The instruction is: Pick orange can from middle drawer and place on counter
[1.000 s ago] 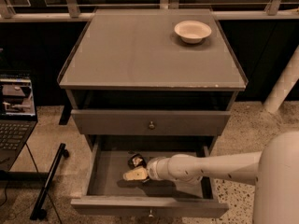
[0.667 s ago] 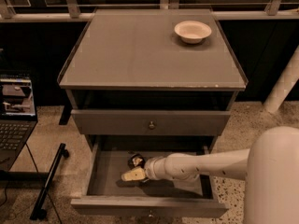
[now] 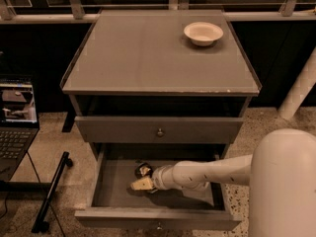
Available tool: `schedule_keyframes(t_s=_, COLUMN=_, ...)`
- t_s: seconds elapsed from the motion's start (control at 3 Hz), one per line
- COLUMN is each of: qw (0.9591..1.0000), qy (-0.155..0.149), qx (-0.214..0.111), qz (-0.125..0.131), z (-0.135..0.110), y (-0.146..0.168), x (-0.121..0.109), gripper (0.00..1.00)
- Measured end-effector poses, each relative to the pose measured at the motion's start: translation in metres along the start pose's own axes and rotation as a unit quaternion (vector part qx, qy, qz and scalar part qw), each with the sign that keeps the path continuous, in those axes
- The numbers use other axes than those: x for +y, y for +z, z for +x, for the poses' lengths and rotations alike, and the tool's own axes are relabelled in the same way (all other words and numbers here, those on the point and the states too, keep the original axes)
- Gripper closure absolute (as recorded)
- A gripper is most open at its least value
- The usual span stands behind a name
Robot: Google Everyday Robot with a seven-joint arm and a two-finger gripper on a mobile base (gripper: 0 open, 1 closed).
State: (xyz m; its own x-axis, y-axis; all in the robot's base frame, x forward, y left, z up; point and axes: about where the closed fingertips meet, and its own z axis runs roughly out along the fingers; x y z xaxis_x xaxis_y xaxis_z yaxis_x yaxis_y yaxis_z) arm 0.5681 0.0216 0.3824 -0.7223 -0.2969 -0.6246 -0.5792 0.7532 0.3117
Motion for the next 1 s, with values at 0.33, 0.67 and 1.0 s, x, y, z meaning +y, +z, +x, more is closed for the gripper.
schedule_keyframes(t_s=0.33, qw=1.0, qy=0.0, qx=0.0, qz=0.0, z=0.0, y=0.0, x=0.0, gripper=0.41)
schedule_keyframes(t_s=0.67, qw=1.0, qy=0.0, qx=0.0, qz=0.0, z=0.0, y=0.0, x=0.0, gripper=0.64)
schedule_keyframes(t_s=1.0, qw=1.0, qy=0.0, qx=0.0, qz=0.0, z=0.0, y=0.0001, x=0.0001, gripper=0.87)
